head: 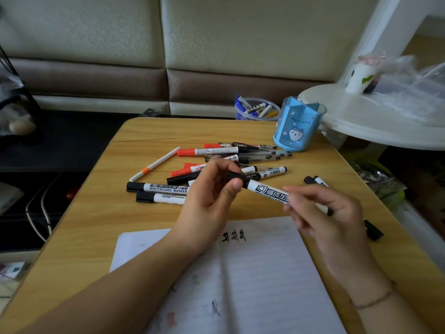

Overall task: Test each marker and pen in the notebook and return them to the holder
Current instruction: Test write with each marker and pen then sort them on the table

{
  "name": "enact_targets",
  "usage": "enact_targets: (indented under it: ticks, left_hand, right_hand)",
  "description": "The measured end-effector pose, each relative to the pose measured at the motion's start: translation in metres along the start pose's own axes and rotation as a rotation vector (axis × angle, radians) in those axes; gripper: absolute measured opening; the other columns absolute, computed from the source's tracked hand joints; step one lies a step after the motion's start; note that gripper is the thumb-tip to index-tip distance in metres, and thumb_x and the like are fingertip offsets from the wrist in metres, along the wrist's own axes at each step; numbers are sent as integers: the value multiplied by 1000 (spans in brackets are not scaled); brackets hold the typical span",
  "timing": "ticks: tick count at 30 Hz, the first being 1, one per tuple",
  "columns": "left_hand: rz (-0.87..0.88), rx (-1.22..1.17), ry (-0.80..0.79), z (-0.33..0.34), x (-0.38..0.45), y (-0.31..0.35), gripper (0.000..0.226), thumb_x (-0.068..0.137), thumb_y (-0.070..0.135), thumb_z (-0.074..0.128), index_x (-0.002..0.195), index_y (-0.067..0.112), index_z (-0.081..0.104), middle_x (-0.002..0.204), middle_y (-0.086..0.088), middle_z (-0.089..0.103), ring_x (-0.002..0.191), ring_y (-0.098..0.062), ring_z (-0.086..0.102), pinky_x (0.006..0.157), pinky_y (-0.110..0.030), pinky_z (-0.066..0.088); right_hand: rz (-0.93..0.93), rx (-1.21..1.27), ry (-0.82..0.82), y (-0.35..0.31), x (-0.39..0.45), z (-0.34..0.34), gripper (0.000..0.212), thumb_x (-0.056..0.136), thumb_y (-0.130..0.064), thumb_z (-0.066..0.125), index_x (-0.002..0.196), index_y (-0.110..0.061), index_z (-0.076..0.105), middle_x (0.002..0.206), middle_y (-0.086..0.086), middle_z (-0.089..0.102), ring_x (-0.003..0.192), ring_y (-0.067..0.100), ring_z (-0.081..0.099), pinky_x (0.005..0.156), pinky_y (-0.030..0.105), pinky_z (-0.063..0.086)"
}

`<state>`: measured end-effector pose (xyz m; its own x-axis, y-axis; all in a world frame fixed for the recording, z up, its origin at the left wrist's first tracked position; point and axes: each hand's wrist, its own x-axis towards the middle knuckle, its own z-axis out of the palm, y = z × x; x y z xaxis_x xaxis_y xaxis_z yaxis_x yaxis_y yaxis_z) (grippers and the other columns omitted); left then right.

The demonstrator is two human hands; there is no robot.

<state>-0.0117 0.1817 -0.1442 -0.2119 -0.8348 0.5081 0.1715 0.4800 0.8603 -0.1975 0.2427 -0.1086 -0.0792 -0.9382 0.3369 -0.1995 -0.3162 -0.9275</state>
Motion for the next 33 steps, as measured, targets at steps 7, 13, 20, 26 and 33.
enact_targets:
  ticks: [7, 13, 20, 26, 33]
  left_hand:
    - [-60, 103, 53, 1, 0, 0, 28, 90, 32, 65, 118, 31, 58, 95, 1, 67, 92, -22, 65, 79, -39, 53]
    - [-66, 175, 222, -4, 3, 0, 24, 94, 18, 57, 116, 27, 56, 95, 9, 63, 92, -10, 61, 79, -19, 48]
    - [-68, 165, 229, 0, 2, 6, 33, 94, -1, 57, 114, 25, 55, 92, 7, 61, 89, -21, 57, 70, -28, 48]
    - [-63, 154, 240, 0, 2, 6, 36, 94, -3, 56, 115, 27, 54, 93, 6, 60, 88, -16, 57, 69, -23, 48]
    - [-72, 127, 267, 0, 3, 5, 35, 92, 6, 55, 120, 26, 51, 94, 8, 58, 88, -12, 55, 73, -17, 47]
  right_hand:
    - [-61, -658, 42, 11, 6, -18, 25, 75, -49, 68, 96, -36, 72, 84, -15, 65, 80, 6, 60, 58, 16, 47]
    - [172, -999, 343, 28, 18, -54, 14, 71, -36, 80, 77, -32, 68, 101, -4, 64, 107, 30, 49, 70, 34, 39]
    - [376, -1135, 226, 33, 20, -52, 20, 71, -44, 79, 76, -37, 61, 119, -3, 58, 118, 31, 40, 93, 45, 41]
    - [299, -1068, 291, 26, 20, -46, 25, 74, -49, 74, 93, -35, 65, 123, -1, 55, 122, 31, 38, 93, 44, 37]
    - [73, -1173, 77, 8, 63, -30, 23, 89, -31, 64, 112, -33, 65, 128, -6, 57, 124, 23, 39, 99, 43, 41]
